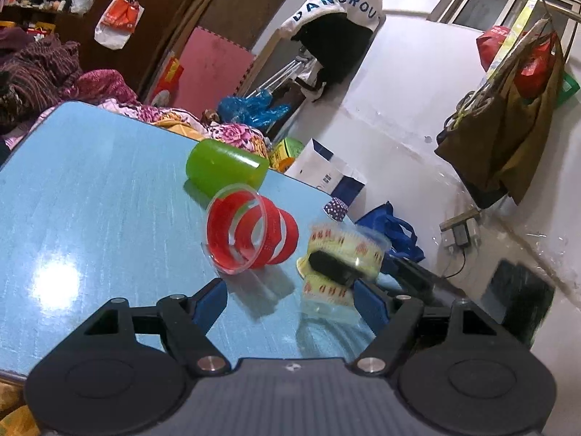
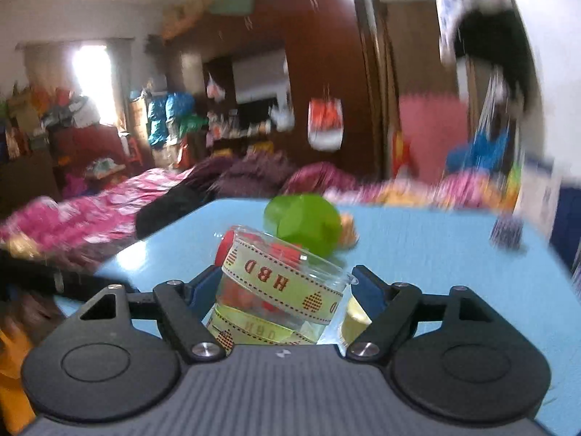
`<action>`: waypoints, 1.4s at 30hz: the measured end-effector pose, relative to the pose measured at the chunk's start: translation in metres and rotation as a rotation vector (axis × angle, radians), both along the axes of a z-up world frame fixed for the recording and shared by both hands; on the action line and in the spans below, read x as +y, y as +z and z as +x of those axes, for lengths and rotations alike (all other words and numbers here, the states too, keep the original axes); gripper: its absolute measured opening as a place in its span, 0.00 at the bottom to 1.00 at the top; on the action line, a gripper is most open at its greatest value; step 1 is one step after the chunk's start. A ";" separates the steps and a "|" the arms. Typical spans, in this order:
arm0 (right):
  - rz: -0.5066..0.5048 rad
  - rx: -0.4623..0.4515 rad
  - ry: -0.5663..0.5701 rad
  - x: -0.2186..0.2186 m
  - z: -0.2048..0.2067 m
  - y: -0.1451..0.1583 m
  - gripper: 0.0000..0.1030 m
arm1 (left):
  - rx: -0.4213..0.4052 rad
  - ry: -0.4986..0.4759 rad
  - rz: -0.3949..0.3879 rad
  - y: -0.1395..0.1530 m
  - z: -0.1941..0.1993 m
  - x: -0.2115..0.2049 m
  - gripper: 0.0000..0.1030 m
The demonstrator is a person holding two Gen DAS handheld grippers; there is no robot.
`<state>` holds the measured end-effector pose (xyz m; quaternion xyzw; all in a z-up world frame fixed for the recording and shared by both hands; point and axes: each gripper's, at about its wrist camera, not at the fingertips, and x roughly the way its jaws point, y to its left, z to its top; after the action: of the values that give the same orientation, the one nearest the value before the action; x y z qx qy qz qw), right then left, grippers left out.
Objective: Flip cup upright
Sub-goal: 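Lower the upright clear cup onto the table and open the left gripper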
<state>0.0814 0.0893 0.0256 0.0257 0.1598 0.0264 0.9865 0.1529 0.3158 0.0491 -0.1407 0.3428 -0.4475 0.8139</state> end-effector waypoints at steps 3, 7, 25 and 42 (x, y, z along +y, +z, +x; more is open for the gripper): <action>-0.094 -0.067 -0.023 0.012 -0.006 -0.016 0.76 | -0.017 0.024 -0.009 0.002 -0.001 0.002 0.77; -0.173 -0.187 -0.042 0.023 -0.010 -0.026 0.76 | -0.034 0.041 -0.021 0.006 -0.002 0.004 0.77; -0.287 -0.298 -0.031 0.045 -0.019 -0.039 0.77 | -0.058 0.070 -0.026 0.004 -0.002 0.007 0.77; -0.051 -0.272 0.039 -0.005 -0.064 0.013 0.99 | -0.295 0.239 0.174 0.030 -0.031 -0.006 0.94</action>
<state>0.0177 0.0846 0.0387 -0.0065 0.0260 0.0448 0.9986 0.1222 0.3102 0.0787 -0.0424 0.2382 -0.3322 0.9116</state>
